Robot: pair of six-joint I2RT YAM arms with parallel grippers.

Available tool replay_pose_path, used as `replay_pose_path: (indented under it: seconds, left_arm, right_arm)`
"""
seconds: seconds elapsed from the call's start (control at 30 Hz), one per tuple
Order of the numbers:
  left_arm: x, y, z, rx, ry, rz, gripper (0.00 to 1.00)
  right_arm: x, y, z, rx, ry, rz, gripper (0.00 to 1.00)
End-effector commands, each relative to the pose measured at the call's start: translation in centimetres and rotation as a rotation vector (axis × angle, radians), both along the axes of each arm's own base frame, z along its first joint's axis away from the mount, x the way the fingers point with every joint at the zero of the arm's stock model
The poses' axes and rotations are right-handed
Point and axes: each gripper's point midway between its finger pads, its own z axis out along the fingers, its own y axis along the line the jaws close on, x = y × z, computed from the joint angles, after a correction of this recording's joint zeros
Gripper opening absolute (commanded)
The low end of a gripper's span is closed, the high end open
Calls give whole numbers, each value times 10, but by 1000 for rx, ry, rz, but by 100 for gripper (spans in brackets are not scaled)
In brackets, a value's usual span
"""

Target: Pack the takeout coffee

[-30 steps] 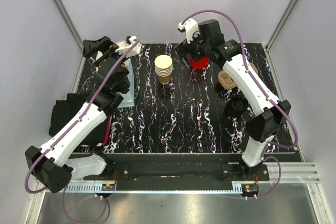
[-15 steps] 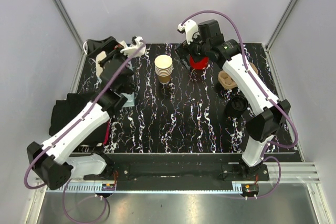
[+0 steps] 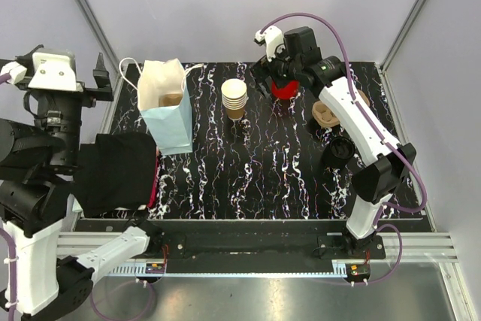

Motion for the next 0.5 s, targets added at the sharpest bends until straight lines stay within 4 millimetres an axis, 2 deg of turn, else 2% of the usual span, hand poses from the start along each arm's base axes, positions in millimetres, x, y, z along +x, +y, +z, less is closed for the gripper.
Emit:
replay_pose_path:
  seconds: [0.0,0.1,0.2,0.23,0.33,0.47]
  left_arm:
    - [27,-27,-28,-8,133,-89,99]
    - [27,-34,-34,-53,156,-133,99]
    - [35,-49,-55,-80,212,-200,99]
    - [41,-54,-70,-95,249,-212,99]
    - [48,-67,-88,-119,292,-271,99]
    - [58,-92,-127,-120,377,-385,99]
  right_arm:
    - [5,3,31,79,-66,-34,100]
    - [15,-3,43,96,-101,-103,100]
    - [27,-10,50,94,-138,-179,100]
    - [32,-15,54,86,-155,-210,100]
    - [42,-20,48,67,-158,-265,97]
    - [50,-11,30,69,-116,-251,93]
